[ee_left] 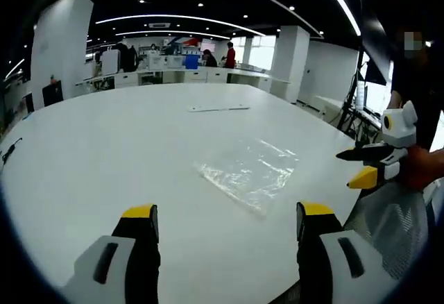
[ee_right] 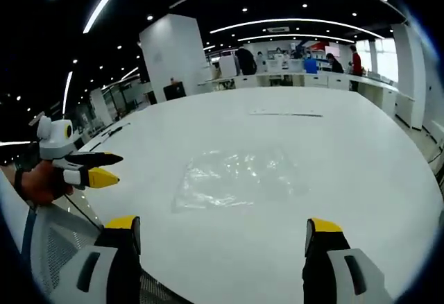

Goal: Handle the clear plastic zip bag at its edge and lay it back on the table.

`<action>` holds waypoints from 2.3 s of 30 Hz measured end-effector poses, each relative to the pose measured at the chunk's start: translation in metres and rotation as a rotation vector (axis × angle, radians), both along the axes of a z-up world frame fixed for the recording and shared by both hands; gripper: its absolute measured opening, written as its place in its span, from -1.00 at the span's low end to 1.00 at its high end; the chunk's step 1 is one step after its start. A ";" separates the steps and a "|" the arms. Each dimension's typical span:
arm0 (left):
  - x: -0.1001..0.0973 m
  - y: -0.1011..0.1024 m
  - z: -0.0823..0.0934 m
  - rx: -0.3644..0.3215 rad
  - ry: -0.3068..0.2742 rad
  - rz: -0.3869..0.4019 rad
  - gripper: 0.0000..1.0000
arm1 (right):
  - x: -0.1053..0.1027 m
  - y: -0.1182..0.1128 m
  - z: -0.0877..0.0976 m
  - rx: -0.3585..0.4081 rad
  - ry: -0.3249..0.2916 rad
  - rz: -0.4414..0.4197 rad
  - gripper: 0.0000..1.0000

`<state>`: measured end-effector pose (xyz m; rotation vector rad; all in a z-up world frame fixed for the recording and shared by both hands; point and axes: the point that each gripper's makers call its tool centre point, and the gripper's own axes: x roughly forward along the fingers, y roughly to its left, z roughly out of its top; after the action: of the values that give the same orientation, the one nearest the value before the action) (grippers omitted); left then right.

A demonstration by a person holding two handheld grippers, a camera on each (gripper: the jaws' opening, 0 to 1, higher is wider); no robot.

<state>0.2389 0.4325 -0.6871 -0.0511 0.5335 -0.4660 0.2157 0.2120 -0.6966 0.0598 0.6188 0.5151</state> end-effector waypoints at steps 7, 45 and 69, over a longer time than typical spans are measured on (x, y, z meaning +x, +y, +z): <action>-0.001 -0.002 0.001 0.001 -0.002 -0.005 0.62 | 0.000 0.000 -0.001 0.001 0.000 0.006 0.99; -0.002 -0.002 0.005 0.010 -0.018 -0.012 0.58 | 0.002 0.000 -0.002 -0.009 -0.013 0.016 0.98; -0.005 0.001 0.010 0.014 -0.022 -0.017 0.58 | 0.000 0.020 -0.006 -0.042 -0.003 0.097 0.93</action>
<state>0.2343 0.4337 -0.6770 -0.0282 0.5162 -0.4793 0.2157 0.2324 -0.7031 -0.0114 0.6315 0.5958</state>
